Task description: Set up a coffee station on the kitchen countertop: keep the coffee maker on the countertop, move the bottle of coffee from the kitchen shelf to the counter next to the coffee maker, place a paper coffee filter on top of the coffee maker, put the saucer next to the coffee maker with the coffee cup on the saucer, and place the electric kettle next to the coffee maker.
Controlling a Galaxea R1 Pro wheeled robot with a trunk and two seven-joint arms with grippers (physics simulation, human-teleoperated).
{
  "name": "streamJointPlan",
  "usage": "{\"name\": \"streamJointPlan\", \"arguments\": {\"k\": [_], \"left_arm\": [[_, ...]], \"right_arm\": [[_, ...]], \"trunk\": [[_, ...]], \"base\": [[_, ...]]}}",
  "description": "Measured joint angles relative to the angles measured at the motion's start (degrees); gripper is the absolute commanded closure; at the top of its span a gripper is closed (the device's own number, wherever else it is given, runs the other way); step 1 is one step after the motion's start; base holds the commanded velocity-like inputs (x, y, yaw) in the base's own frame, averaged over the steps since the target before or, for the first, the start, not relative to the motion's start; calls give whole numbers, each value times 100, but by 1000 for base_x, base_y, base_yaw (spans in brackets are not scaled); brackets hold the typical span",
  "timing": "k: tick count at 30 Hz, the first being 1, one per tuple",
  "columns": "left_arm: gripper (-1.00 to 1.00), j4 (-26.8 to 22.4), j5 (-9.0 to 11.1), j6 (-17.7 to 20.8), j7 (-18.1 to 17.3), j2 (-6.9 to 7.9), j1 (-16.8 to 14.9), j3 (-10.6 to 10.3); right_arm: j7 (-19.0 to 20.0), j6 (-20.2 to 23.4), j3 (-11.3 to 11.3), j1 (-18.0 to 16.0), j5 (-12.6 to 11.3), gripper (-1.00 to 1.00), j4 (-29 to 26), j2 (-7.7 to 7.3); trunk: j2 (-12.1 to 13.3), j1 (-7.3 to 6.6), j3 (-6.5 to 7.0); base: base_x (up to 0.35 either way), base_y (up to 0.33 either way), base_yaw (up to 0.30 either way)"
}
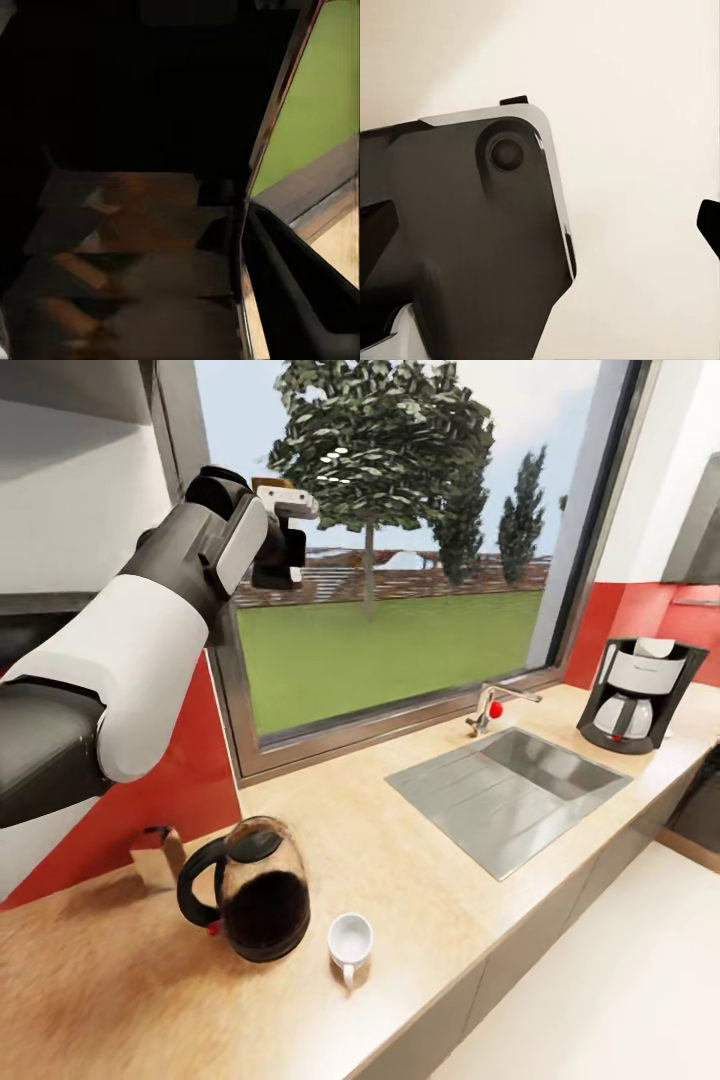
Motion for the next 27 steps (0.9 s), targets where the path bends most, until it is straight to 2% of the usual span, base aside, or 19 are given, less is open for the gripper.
{"name": "streamJointPlan", "arguments": {"k": [7,27], "left_arm": [[100,-1,-1,-2,5,1,1,-1],[100,-1,1,-11,66,-8,0,0]], "right_arm": [[-1,-1,0,1,4,-100,0,4],[-1,-3,0,4,4,-100,1,3]], "trunk": [[1,2,0],[1,3,0]], "base": [[155,-226,-263],[7,-272,-264]]}}
